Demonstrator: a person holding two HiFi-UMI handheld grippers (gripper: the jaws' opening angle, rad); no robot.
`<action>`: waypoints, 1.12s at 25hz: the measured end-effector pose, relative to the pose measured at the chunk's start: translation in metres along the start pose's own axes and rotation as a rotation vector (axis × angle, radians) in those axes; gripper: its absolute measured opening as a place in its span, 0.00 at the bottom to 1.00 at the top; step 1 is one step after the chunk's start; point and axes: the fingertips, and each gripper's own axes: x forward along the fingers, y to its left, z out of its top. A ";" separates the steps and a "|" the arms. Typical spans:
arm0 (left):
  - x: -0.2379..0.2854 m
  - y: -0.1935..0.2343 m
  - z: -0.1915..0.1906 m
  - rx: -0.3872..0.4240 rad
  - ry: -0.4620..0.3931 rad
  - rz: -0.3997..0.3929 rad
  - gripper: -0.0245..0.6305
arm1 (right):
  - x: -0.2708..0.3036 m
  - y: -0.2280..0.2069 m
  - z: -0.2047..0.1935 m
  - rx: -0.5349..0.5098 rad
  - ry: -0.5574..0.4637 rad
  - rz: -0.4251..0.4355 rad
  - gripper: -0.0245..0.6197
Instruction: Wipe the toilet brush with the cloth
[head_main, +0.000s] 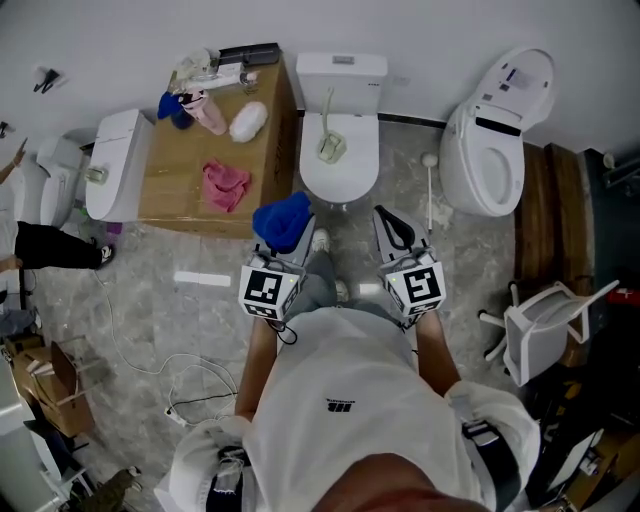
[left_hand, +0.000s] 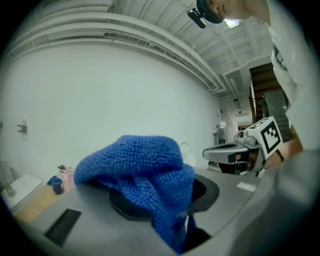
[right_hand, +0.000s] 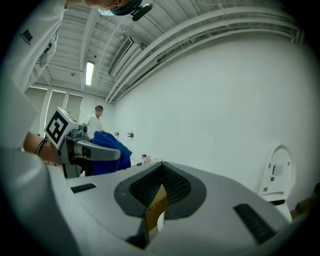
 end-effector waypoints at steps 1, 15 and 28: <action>0.006 0.005 0.000 -0.002 -0.001 -0.003 0.25 | 0.007 -0.003 -0.001 -0.003 0.003 -0.002 0.03; 0.115 0.096 -0.024 -0.042 0.039 -0.048 0.25 | 0.125 -0.062 -0.026 0.038 0.048 -0.058 0.03; 0.216 0.180 -0.085 -0.072 0.111 -0.069 0.25 | 0.239 -0.104 -0.079 0.037 0.103 -0.062 0.03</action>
